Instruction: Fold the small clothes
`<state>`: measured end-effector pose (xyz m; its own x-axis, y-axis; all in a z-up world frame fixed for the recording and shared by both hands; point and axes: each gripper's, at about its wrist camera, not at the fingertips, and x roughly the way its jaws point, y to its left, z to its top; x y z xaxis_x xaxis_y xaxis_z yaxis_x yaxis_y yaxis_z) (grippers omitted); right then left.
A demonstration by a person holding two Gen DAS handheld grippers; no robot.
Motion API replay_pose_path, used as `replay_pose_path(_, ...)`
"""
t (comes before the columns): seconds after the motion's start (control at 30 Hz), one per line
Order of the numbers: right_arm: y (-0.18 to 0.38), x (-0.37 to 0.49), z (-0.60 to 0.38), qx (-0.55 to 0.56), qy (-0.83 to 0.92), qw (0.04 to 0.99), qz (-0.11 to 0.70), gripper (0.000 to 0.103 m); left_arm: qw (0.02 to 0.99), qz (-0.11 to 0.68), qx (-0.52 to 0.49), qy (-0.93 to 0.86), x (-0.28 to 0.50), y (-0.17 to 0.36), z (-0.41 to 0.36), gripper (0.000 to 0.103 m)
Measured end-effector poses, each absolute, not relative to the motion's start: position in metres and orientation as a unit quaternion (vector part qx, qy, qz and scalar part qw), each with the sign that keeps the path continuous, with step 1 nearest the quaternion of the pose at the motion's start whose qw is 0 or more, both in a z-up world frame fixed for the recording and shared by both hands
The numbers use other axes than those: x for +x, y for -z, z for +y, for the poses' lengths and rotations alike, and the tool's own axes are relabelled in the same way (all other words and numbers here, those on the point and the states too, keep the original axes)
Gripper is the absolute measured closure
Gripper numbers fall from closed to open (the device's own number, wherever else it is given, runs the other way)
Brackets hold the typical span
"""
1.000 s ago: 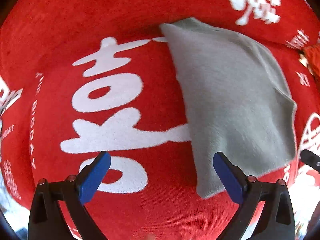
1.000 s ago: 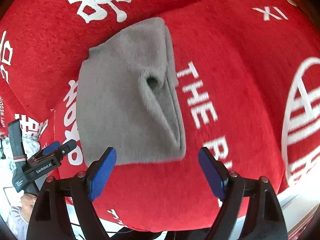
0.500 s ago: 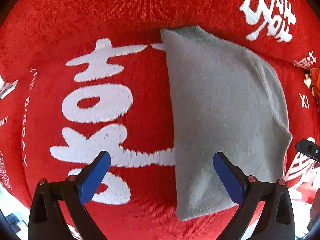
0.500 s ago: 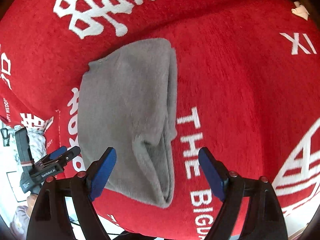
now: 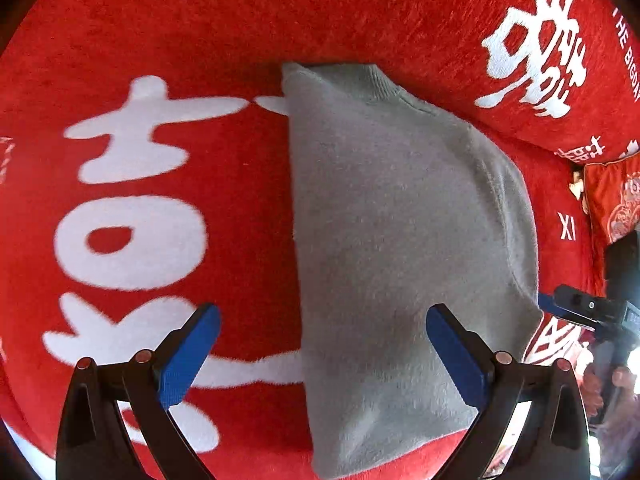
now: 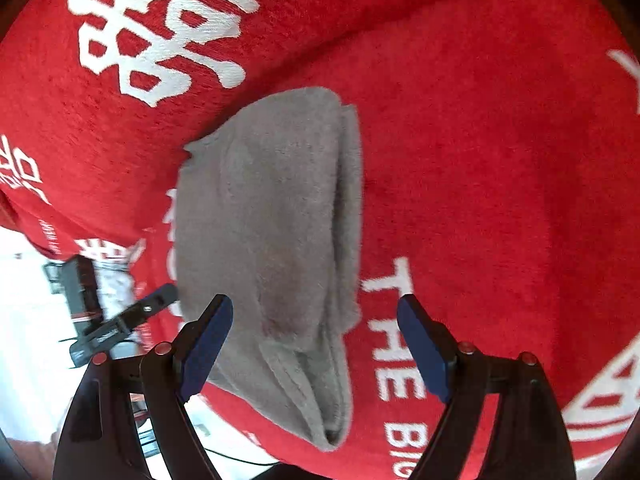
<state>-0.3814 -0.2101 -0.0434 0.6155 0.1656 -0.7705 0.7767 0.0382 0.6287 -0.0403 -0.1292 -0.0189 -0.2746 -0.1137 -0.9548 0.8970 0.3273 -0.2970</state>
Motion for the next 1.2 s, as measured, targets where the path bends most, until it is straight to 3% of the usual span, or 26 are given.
replay_pose_path(0.37,0.079,-0.372,-0.223,0.692,0.159,0.625,0.324,0.016,0.444,0.660,0.285,0.535,-0.052,0.051,-0.153,0.000)
replay_pose_path(0.63,0.085,-0.345,-0.233,0.692,0.124,0.648,0.292,0.013,0.460,0.647,0.282,0.539,-0.068,0.049,-0.161,0.000)
replay_pose_path(0.73,0.087,-0.344,-0.231,0.702,0.134,0.640,0.282,0.014,0.475,0.639,0.284,0.534,-0.069,0.045,-0.159,0.014)
replay_pose_path(0.77,0.086,-0.344,-0.230,0.706,0.141,0.635,0.280,0.023,0.479,0.636,0.280,0.535,-0.069,0.042,-0.158,0.025)
replay_pose_path(0.8,0.086,-0.345,-0.229,0.709,0.147,0.629,0.283,0.054,0.483,0.633,0.277,0.537,-0.071,0.040,-0.158,0.030)
replay_pose_path(0.83,0.087,-0.345,-0.228,0.706,0.158,0.624,0.295,0.070,0.485,0.629,0.273,0.542,-0.070,0.035,-0.156,0.041)
replay_pose_path(0.87,0.087,-0.347,-0.227,0.708,0.157,0.622,0.294,0.074,0.486,0.626,0.272,0.545,-0.068,0.031,-0.155,0.050)
replay_pose_path(0.93,0.080,-0.347,-0.224,0.707,0.149,0.632,0.281,0.075,0.486,0.621,0.272,0.551,-0.068,0.024,-0.153,0.057)
replay_pose_path(1.2,0.037,-0.334,-0.205,0.717,0.119,0.645,0.234,0.075,0.485,0.598,0.262,0.582,-0.069,-0.020,-0.136,0.059)
